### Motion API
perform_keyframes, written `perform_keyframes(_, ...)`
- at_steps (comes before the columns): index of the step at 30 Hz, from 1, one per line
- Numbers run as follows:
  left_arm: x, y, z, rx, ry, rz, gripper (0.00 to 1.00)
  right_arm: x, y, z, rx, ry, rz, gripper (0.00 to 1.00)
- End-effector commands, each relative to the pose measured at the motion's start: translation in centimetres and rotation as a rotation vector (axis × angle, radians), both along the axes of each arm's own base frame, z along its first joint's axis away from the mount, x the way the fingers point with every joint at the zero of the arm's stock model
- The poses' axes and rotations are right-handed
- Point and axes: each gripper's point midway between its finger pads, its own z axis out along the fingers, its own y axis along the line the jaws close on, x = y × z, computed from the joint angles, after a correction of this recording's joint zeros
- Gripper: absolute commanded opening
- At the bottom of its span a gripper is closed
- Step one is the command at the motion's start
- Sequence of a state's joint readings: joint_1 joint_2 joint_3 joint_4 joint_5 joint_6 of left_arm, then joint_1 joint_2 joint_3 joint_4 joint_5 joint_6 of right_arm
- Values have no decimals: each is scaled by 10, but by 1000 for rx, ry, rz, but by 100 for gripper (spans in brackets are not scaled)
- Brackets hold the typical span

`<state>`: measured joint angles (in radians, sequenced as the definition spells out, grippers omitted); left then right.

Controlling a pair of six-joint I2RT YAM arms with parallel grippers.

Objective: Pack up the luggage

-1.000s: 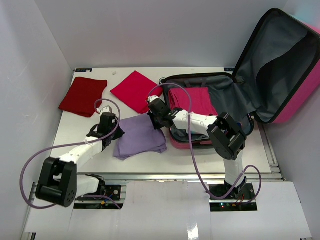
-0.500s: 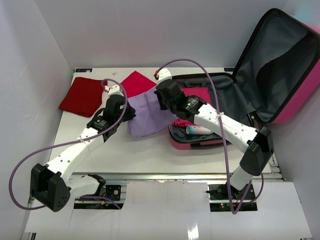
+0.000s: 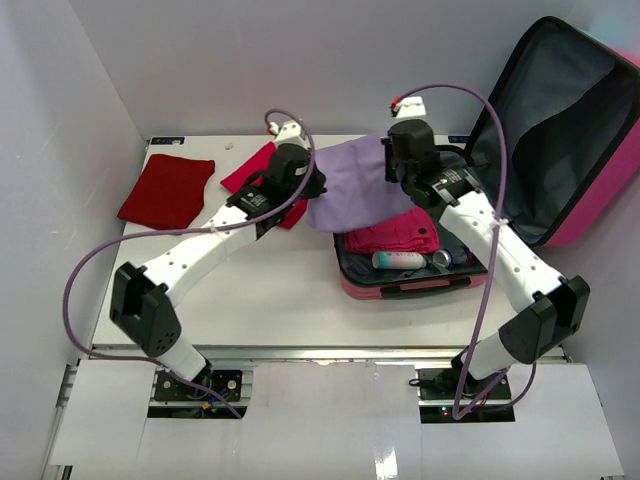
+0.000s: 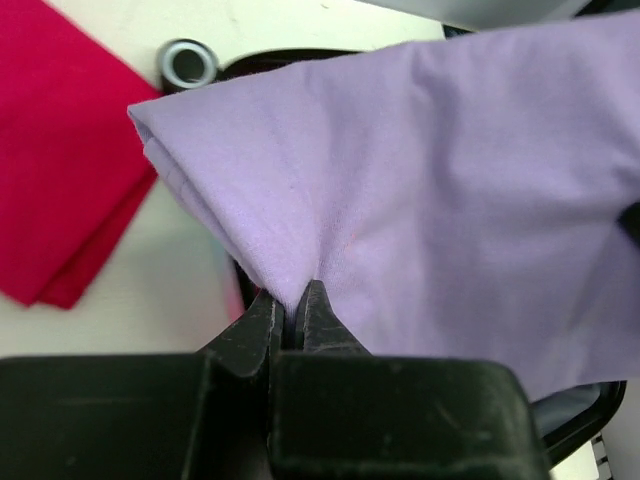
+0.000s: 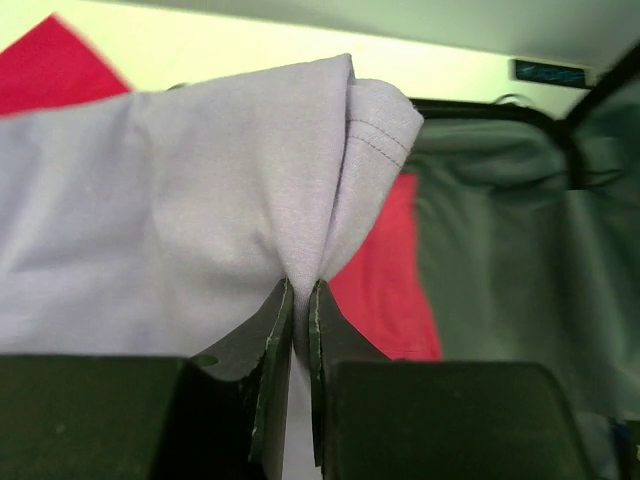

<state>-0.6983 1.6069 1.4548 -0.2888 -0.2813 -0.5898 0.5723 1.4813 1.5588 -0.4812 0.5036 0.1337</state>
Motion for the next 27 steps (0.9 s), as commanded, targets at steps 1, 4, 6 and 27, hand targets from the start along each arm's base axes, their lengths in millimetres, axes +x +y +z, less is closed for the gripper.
perform_keyframes(1,11,-32,21,-20,-72,-36,0,1,-32,32,10,-104,-47,8)
perform_keyframes(4,21,-53,9,-24,-65,-62,0,8,-55,26,10,-108,-89,8)
perform_keyframes(6,28,-65,1,-27,-76,-75,0,15,-67,15,25,-102,-109,8)
perform_keyframes(27,84,-94,-98,54,-155,8,0,111,-100,-138,102,92,-131,8)
